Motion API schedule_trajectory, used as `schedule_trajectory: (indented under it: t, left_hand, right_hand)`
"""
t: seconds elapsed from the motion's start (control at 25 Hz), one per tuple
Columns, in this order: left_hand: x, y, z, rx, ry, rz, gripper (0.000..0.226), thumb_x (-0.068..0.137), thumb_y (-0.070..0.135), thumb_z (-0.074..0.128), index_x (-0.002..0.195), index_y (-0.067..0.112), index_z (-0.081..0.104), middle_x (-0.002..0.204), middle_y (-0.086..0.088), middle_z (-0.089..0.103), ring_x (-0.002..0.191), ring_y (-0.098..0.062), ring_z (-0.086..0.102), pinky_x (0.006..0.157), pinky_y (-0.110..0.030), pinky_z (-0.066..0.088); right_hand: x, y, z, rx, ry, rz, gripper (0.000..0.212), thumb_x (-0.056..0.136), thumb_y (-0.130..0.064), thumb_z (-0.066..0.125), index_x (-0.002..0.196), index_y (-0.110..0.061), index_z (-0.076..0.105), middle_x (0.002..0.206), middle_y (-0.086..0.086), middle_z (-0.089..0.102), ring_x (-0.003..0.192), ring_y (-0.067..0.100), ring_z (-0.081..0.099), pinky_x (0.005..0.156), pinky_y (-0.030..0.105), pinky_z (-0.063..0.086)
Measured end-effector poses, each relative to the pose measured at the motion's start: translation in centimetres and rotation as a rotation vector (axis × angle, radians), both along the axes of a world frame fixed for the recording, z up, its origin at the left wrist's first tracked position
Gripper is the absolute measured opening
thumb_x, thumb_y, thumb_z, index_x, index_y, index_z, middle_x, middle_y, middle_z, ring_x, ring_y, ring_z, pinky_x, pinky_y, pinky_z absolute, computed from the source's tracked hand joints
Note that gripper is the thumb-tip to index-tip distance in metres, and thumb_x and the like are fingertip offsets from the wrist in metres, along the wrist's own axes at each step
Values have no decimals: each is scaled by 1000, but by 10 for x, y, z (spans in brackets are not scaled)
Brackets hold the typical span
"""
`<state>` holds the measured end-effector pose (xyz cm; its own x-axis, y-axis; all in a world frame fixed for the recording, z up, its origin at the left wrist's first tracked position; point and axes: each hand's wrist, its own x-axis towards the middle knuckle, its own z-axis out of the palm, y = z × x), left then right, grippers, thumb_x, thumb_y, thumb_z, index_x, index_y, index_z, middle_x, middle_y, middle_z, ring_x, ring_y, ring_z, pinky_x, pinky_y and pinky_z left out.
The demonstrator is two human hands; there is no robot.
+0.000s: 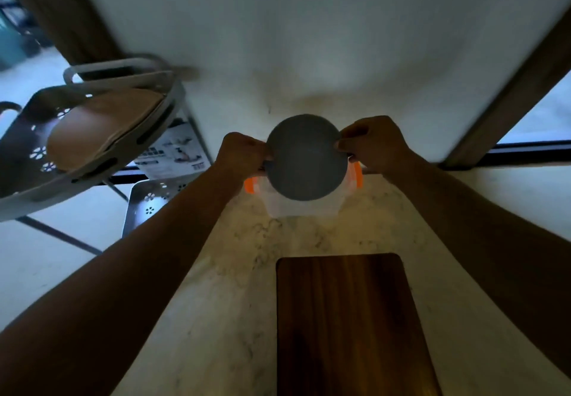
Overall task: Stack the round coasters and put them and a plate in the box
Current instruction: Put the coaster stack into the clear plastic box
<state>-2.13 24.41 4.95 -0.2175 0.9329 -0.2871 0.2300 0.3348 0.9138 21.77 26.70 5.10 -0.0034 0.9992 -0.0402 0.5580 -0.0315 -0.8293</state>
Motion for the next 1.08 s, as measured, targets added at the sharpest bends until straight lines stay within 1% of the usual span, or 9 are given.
schedule_trajectory:
  t: [0.08,0.16,0.24,0.36,0.48,0.56,0.68,0.88,1.08]
  left_hand:
    - [0,24,-8,46,66,-36,14,73,-12,70,79,0,71,83,-18,73,71,-27,73,55,-27,60]
    - [-2,42,-22,81,188,-55,19,71,-11,70,76,7,73,83,-14,74,74,-27,73,67,-34,62]
    - [-4,55,-39,122,383,-96,19,69,-6,70,76,11,76,84,-8,76,77,-23,71,74,-31,57]
    - [-8,66,-64,188,661,-191,17,72,0,69,81,12,77,90,-5,76,83,-21,69,74,-22,46]
    - [-11,68,-82,204,726,-207,19,73,1,67,85,14,74,92,-7,76,89,-27,69,84,-34,52]
    - [-8,69,-90,223,842,-223,19,76,6,66,89,18,72,96,-5,75,96,-29,65,89,-43,47]
    - [-4,73,-101,234,1020,-267,20,82,11,61,96,20,72,101,-2,73,103,-30,57,86,-40,36]
    - [1,76,-108,230,1187,-275,19,86,14,57,97,18,72,96,-5,73,98,-30,56,76,-38,28]
    - [4,77,-104,198,1216,-270,19,89,16,55,98,17,71,98,-5,72,98,-30,57,79,-37,31]
  right_hand:
    - [0,26,-5,36,-44,-9,15,76,-14,75,91,-12,75,88,8,73,84,27,70,83,39,57]
    - [-1,43,-17,76,-123,4,15,73,-14,74,88,-14,74,84,2,70,86,22,68,75,26,52]
    - [-4,52,-35,115,-194,35,14,71,-14,73,85,-15,73,82,-2,69,84,19,66,66,17,43]
    - [-6,60,-66,146,-240,77,14,70,-12,72,84,-15,72,85,3,74,84,22,67,72,27,50]
    - [-8,59,-90,185,-270,65,12,71,-13,71,83,-17,73,85,4,76,87,26,66,80,36,52]
    - [-8,57,-101,211,-306,46,11,73,-14,71,83,-19,73,85,1,77,92,27,60,80,40,51]
    - [-8,58,-107,209,-392,18,12,76,-19,71,88,-22,72,87,0,76,99,29,53,82,43,48]
    - [-9,63,-108,203,-545,37,17,85,-27,66,100,-21,72,96,3,75,102,30,53,85,41,46]
    - [-13,67,-104,189,-643,61,22,90,-22,57,103,-19,74,102,6,75,102,32,55,88,44,45]
